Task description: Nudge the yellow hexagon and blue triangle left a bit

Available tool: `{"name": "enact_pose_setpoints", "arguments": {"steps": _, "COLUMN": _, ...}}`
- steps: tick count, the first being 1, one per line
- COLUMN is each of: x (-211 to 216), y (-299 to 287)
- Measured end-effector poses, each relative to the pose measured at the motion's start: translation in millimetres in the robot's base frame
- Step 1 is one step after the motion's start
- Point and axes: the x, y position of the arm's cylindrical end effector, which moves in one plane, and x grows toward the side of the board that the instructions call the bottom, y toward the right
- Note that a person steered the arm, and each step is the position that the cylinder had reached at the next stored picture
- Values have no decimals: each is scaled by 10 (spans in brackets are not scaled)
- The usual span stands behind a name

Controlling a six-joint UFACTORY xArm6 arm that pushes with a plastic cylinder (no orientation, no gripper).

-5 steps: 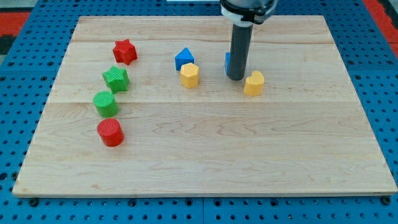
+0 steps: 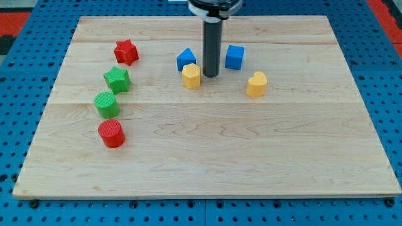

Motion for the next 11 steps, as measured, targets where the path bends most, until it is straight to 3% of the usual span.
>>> {"name": "enact_pose_setpoints", "arguments": {"steps": 5, "x": 291, "y": -33}}
{"name": "enact_pose_setpoints", "arguments": {"steps": 7, "x": 11, "y": -200}}
{"name": "enact_pose_setpoints", "arguments": {"steps": 11, "x": -56, "y": -124}}
